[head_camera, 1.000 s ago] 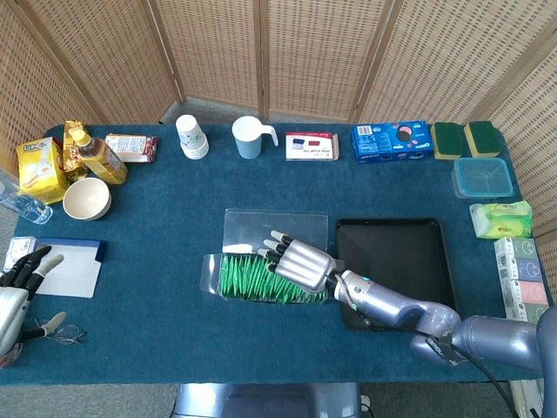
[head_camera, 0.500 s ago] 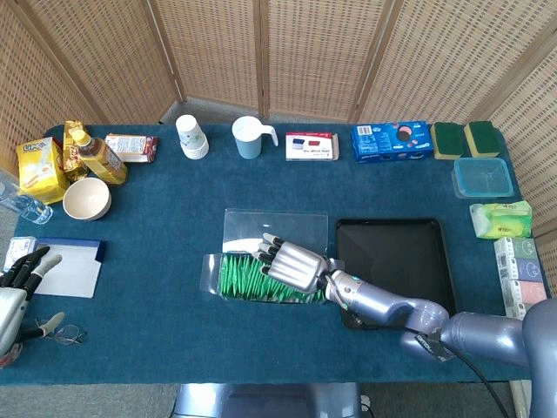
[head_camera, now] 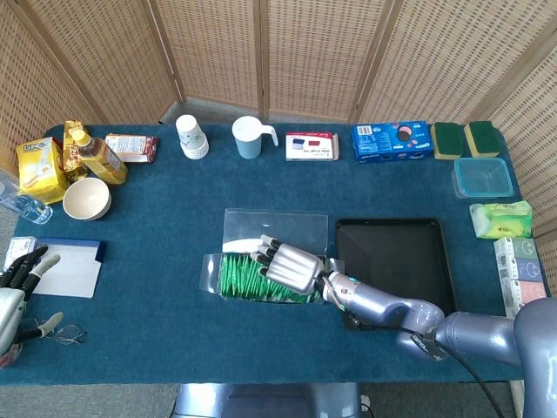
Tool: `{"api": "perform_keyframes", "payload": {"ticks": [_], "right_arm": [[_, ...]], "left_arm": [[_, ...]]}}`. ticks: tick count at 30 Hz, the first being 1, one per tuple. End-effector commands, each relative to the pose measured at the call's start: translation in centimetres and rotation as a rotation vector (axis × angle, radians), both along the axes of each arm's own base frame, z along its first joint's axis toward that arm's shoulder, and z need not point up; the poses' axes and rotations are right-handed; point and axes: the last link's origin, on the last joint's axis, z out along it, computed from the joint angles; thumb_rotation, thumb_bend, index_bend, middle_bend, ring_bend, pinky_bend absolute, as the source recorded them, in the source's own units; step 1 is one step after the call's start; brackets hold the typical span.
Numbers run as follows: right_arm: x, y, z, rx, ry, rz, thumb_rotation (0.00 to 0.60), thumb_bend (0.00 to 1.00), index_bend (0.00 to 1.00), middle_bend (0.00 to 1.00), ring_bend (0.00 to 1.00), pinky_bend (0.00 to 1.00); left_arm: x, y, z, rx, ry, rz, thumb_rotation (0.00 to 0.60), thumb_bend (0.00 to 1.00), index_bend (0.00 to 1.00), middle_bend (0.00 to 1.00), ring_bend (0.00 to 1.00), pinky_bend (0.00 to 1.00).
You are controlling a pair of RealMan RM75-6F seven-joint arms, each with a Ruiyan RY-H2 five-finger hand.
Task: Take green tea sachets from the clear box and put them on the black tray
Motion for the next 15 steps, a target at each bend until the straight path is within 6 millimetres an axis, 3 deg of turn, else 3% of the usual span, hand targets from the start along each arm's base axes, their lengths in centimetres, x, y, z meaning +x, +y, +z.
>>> {"api": "perform_keyframes", "payload": {"ticks": [1,15], "right_arm": [[-0.20,0.04,-0.11,0.002,0.003,-0.002,0.600,0.02,0.33,0.16,0.14,0.10],[-0.77,0.10,-0.43,-0.002,-0.037,-0.012,0.600,0.02,0.33,0.17,0.18,0.10]], "left_arm": [[0.02,-0.01,0.02,0.001,0.000,-0.002,0.600,0.18,0.13,0.06,0.09,0.27],[0.15,0.10,0.09,0.007,-0.006,-0.016,0.599,0.18,0.12,0.06,0.09,0.27]]}}
